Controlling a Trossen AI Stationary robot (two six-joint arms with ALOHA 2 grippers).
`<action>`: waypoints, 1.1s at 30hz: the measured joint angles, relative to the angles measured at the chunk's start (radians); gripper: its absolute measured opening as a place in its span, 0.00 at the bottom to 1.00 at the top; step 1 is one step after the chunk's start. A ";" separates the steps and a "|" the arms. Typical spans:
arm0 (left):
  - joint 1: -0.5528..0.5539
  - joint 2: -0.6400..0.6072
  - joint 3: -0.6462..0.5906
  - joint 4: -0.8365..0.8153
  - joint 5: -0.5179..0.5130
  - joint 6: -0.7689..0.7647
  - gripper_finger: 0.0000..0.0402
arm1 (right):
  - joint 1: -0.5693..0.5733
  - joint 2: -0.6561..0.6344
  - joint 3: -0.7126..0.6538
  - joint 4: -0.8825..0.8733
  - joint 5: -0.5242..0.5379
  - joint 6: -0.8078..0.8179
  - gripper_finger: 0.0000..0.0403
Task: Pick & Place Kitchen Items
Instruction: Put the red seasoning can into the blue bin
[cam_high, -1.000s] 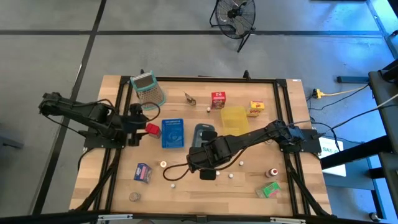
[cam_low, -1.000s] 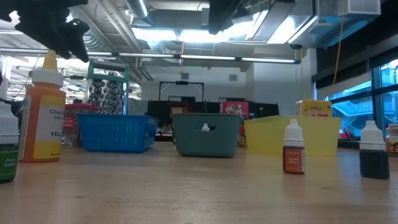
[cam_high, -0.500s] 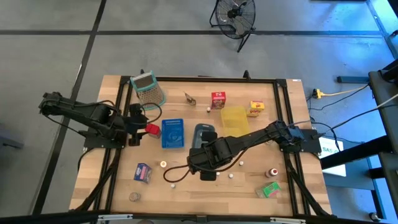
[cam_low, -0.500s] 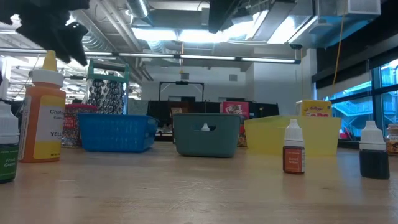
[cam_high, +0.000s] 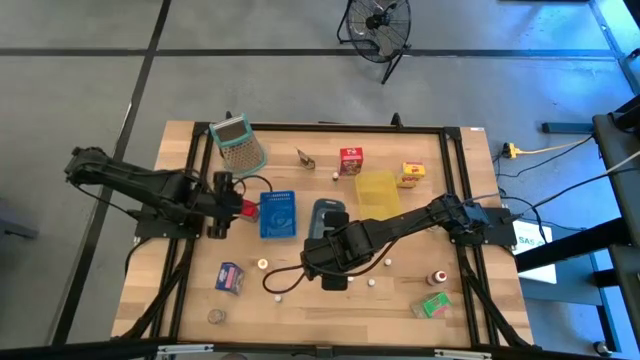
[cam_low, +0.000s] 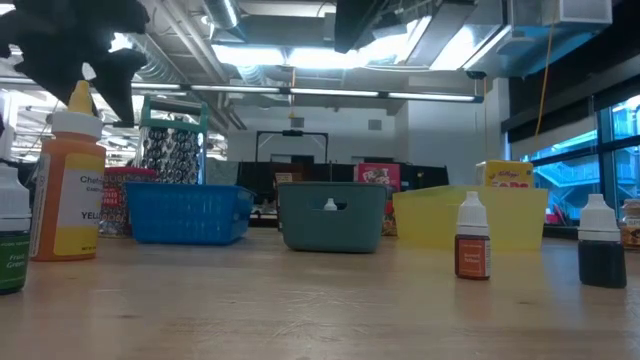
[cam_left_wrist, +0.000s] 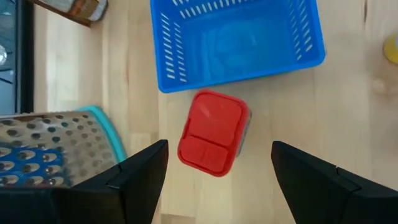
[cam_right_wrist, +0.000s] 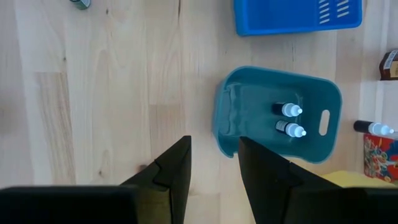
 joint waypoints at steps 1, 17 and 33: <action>0.007 0.010 0.000 0.000 0.000 0.009 0.70 | 0.000 0.000 0.000 0.000 0.000 -0.002 0.33; 0.194 0.065 0.000 0.014 0.141 0.180 0.70 | 0.000 0.000 0.000 0.001 0.003 -0.002 0.33; 0.261 0.194 0.000 0.030 0.186 0.273 0.70 | 0.000 0.000 0.000 0.014 0.006 -0.003 0.33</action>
